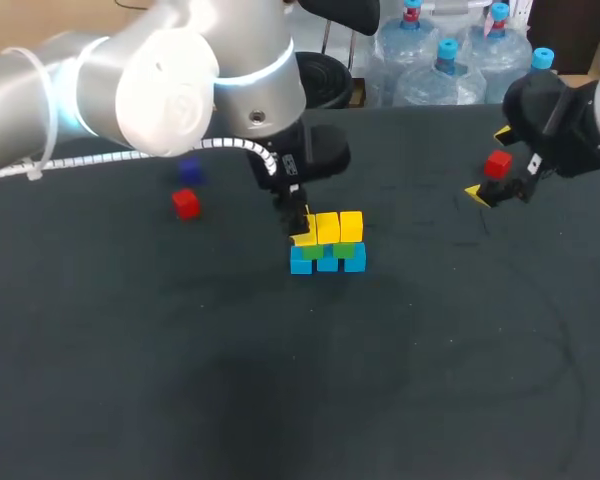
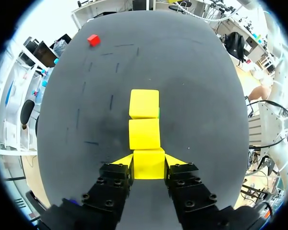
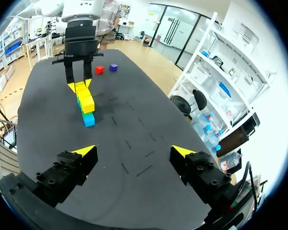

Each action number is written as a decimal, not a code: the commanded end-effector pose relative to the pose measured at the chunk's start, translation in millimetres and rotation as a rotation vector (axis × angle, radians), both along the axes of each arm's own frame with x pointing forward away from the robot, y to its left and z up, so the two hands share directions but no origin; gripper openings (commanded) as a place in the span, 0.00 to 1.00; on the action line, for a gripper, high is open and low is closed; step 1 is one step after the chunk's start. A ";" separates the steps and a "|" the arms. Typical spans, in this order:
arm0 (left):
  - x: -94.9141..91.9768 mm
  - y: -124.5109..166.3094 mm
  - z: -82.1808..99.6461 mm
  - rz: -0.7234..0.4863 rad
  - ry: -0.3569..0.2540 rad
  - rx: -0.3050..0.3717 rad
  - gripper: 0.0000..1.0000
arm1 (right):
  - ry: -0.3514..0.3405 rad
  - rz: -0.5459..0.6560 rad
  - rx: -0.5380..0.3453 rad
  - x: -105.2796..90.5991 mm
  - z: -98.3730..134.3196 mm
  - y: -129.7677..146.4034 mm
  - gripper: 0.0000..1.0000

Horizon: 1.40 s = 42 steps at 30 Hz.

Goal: Place the blue cubes, place green cubes on the blue cubes, place the yellow cubes on the green cubes, then place the red cubes on the yellow cubes, and place purple cube on the red cubes.

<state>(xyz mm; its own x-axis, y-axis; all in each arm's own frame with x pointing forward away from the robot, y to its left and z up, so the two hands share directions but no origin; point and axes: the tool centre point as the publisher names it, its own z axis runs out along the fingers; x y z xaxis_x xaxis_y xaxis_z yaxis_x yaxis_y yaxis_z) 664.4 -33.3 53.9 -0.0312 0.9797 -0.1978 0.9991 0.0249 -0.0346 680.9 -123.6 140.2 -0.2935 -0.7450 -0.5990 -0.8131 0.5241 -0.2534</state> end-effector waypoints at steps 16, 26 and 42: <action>2.5 -1.2 -1.5 -0.003 0.007 0.005 0.03 | -0.122 -0.100 -0.048 -3.6 -0.9 0.9 1.00; 2.6 -1.5 -1.5 -0.005 0.010 0.000 0.47 | -0.122 -0.100 -0.048 -3.6 -0.9 0.9 1.00; 6.3 9.9 18.0 0.029 -0.015 -0.044 1.00 | -0.122 -0.100 -0.048 -3.6 -0.9 0.9 1.00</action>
